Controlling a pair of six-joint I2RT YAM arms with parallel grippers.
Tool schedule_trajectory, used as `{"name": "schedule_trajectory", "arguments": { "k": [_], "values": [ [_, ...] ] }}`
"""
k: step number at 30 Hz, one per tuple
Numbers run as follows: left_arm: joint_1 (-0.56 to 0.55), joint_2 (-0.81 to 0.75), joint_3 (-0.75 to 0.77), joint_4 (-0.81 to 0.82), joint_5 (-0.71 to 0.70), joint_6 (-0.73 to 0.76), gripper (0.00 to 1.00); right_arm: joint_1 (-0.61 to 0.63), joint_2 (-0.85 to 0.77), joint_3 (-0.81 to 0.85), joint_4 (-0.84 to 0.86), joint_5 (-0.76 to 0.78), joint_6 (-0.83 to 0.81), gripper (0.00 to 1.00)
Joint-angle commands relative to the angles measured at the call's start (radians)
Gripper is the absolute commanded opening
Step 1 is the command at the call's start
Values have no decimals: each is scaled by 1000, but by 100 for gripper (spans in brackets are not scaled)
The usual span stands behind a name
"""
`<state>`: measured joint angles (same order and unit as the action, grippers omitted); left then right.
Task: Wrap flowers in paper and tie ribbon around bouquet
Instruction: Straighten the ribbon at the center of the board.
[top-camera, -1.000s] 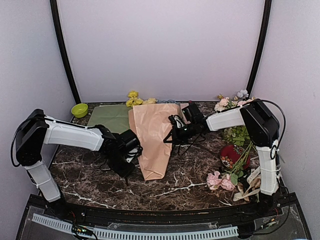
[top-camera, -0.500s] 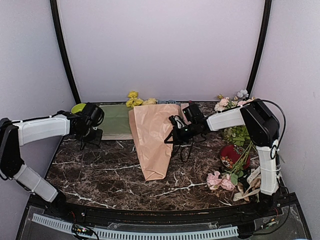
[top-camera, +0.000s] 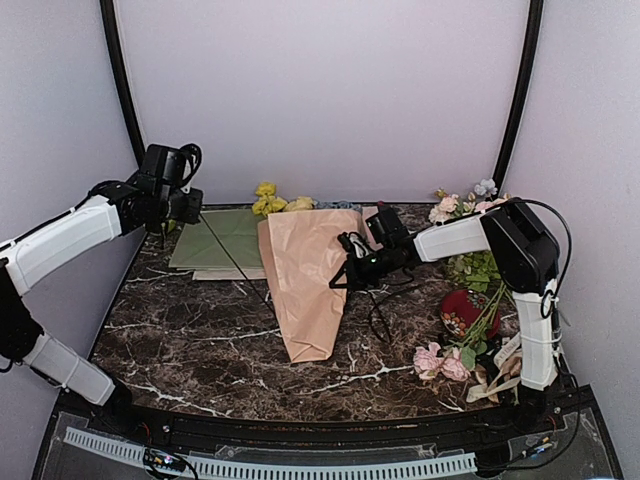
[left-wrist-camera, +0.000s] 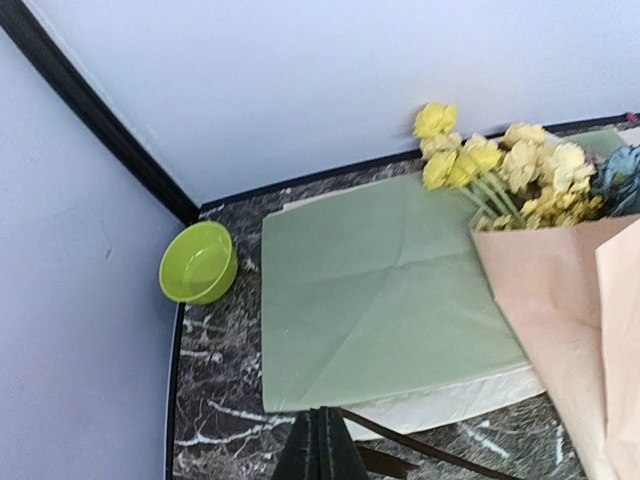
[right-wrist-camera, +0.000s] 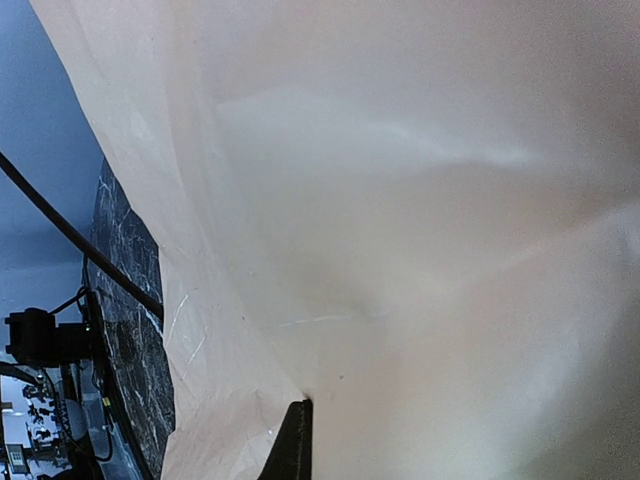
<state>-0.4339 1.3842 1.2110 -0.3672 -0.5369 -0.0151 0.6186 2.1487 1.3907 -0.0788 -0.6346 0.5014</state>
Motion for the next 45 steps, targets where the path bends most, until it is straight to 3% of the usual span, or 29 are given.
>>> {"name": "schedule_trajectory", "arguments": {
  "k": [1, 7, 10, 12, 19, 29, 36, 41, 45],
  "values": [
    [-28, 36, 116, 93, 89, 98, 0, -2, -12, -16, -31, -24, -21, 0],
    [-125, 178, 366, 72, 139, 207, 0, -2, 2, -21, -29, -17, -15, 0],
    [-172, 267, 468, 65, 254, 196, 0, -3, 14, -17, -24, -21, -7, 0],
    [-175, 328, 471, 61, 384, 151, 0, -3, 15, -16, -23, -19, -3, 0],
    [-228, 542, 408, 108, 589, 11, 0, -3, 10, -33, 0, 4, 22, 0],
    [-238, 777, 479, 75, 649, -3, 0, 8, -11, -58, -3, 81, 9, 2],
    [-234, 845, 472, 2, 540, -24, 0, 11, -41, -66, -39, 135, -15, 16],
    [-235, 843, 445, -25, 562, -56, 0, 7, -154, -95, -106, 227, -49, 24],
    [-235, 820, 409, -10, 592, -69, 0, 4, -284, -127, -213, 386, -78, 30]
  ]
}}
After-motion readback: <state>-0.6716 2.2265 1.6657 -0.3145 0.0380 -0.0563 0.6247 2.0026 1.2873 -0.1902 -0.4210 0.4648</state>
